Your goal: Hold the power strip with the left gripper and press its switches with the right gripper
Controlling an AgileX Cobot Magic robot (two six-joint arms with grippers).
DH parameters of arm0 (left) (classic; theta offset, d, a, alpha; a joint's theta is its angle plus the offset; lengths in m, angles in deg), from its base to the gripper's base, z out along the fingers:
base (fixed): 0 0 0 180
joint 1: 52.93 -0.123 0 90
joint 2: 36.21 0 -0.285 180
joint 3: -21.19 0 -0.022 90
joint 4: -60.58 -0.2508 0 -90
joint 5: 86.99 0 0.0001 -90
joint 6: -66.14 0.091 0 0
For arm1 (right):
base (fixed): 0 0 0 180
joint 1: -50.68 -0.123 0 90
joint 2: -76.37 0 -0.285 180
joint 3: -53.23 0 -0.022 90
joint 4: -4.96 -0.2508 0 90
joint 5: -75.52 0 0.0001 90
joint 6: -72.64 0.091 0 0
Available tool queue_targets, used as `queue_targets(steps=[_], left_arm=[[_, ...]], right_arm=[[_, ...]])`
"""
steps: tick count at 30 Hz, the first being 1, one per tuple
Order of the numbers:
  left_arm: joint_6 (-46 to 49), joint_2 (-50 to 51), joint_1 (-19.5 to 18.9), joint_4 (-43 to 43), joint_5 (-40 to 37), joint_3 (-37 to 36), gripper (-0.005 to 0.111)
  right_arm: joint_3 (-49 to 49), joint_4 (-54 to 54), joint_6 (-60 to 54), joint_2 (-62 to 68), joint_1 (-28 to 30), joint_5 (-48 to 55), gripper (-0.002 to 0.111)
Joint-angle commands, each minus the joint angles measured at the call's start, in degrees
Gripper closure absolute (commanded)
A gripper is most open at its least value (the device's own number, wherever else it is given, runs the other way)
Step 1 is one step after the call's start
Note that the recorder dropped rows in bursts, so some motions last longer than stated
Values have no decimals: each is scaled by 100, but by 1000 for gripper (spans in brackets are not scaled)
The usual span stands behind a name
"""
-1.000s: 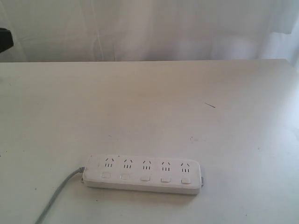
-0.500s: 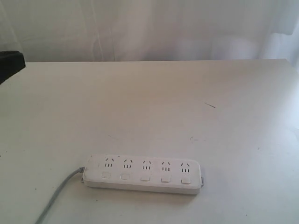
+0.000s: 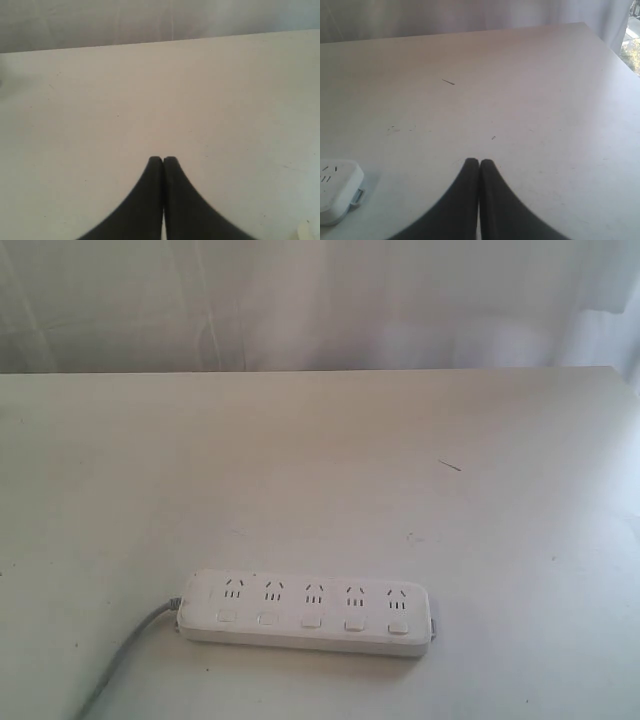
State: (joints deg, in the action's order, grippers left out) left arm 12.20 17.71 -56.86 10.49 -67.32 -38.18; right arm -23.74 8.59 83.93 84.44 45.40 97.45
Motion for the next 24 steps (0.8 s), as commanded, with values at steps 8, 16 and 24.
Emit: queue_targets(steps=[8,16,24], left_arm=[[-955,439,8,-1504,1798,1005,107],[-1444,525,308,-1263,1811,1685,107],[1290,548,2137,833,351,1756,107]], right_arm=[[-25,20,0,-29,27,-56,108],[-25,20,0,-29,27,-56,108],[-25,20,0,-29,27,-56,108]])
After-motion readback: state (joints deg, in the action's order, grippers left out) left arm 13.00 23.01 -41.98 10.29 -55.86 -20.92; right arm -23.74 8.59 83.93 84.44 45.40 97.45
